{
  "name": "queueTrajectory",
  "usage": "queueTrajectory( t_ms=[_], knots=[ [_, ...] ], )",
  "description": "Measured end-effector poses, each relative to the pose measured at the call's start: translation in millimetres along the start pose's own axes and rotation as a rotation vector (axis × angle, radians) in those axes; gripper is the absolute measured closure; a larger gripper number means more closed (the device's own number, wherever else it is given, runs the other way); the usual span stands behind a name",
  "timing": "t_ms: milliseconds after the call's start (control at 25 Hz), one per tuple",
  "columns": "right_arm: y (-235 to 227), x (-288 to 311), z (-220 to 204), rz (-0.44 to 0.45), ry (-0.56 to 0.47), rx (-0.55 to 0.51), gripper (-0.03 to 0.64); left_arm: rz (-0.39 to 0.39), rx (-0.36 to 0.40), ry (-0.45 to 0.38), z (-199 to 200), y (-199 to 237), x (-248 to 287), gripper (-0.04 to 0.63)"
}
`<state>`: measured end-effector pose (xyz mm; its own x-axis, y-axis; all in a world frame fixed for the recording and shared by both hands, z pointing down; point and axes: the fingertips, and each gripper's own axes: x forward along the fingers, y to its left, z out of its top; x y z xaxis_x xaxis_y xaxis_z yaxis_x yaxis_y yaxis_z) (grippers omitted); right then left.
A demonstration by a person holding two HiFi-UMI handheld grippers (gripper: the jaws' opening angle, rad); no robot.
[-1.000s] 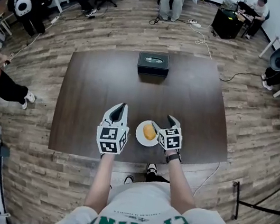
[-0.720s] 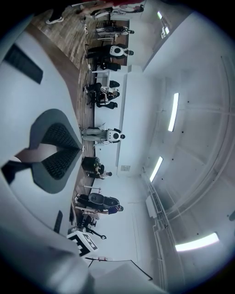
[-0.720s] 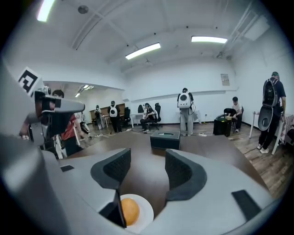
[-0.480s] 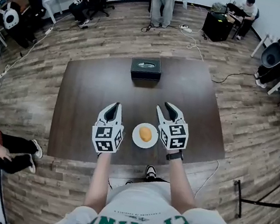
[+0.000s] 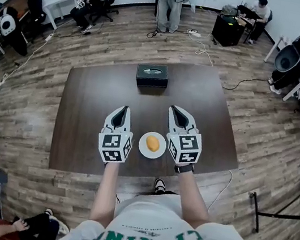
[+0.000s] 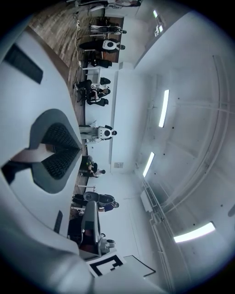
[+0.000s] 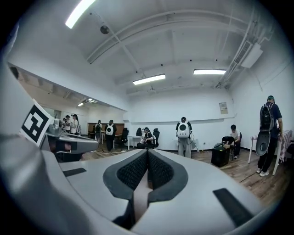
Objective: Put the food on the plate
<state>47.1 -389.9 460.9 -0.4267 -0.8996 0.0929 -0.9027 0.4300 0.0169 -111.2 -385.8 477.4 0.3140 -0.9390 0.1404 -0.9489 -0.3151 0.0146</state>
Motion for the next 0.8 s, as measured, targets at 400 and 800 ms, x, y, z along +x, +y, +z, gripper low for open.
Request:
queueTrajectory(
  t_ms=[400,800],
  knots=[
    [-1.2,-0.9,-4.9,-0.010,0.019,0.004,0.600,-0.016,0.005,-0.008,0.5,-5.3,-0.7,0.583],
    [1.5,22.2,-14.1,0.015,0.034,0.022,0.601,-0.016,0.013,0.021,-8.9,2.4,9.0,0.583]
  ],
)
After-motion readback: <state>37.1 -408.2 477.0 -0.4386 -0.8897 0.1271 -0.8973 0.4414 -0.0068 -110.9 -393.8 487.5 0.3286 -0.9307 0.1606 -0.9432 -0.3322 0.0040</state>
